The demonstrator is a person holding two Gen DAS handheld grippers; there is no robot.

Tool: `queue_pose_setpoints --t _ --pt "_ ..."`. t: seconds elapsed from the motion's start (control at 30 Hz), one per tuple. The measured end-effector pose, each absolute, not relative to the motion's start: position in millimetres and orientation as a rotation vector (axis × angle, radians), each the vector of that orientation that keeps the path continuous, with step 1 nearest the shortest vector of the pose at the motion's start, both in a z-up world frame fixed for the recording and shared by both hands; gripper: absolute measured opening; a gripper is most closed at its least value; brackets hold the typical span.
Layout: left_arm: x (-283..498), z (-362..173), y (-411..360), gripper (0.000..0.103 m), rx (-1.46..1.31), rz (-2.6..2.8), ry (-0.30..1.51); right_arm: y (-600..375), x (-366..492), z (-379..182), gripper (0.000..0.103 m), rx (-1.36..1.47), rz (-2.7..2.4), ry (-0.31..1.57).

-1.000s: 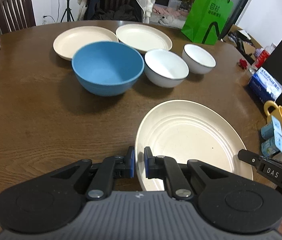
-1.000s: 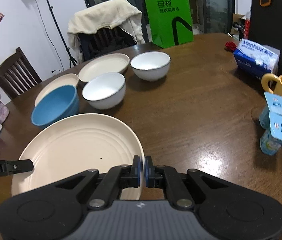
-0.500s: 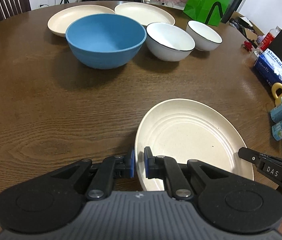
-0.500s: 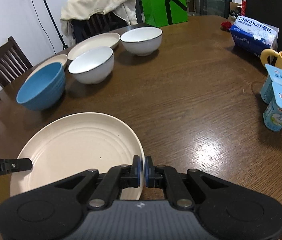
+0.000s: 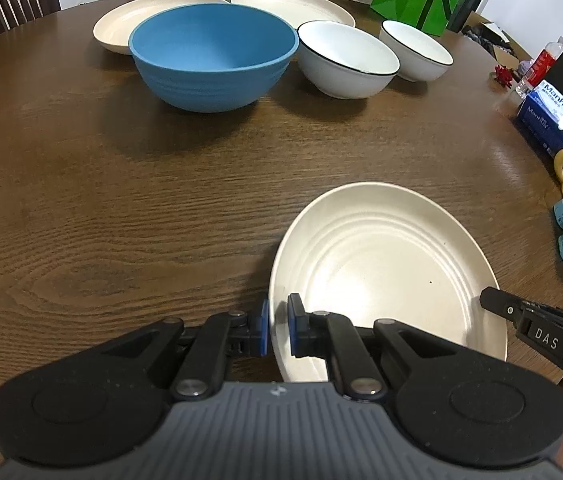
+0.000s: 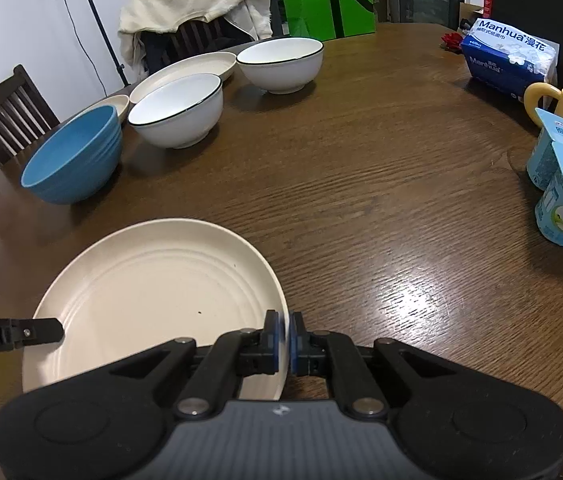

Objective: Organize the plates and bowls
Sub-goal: 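Carry the cream plate with both grippers toward the open table area, then lower the cream plate onto the table and open both grippers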

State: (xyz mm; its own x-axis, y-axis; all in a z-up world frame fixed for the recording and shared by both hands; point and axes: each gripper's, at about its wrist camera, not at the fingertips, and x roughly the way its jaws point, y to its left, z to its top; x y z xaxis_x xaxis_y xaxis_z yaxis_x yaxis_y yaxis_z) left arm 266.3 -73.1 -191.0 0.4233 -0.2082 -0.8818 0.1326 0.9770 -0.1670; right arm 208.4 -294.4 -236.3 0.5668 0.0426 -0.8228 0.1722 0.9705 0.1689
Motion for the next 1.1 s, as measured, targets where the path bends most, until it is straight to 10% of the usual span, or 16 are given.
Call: queue_pose_setpoints --t 0.43,0.63,0.7,0.9,1.1 --pt "264.0 -192.1 -70.5 0.014 -0.083 -0.202 1.122 -298.4 212.0 -237.2 0.012 0.268 -0.066 0.972" --pt "260.7 -177.1 -59.3 0.048 -0.073 -0.166 1.077 -301.2 209.1 -228.8 0.036 0.275 -0.088 0.963" --pt "258.7 -171.0 -54.5 0.082 -0.085 -0.157 1.055 -303.1 206.6 -223.4 0.053 0.280 -0.096 0.954" --pt "247.4 -151.1 -45.9 0.099 -0.108 -0.166 0.993 -302.7 193.2 -198.6 0.085 0.263 -0.122 0.915" --pt "229.7 -130.6 -46.1 0.103 -0.101 -0.170 0.940 -293.4 175.8 -176.0 0.088 0.213 -0.099 0.887"
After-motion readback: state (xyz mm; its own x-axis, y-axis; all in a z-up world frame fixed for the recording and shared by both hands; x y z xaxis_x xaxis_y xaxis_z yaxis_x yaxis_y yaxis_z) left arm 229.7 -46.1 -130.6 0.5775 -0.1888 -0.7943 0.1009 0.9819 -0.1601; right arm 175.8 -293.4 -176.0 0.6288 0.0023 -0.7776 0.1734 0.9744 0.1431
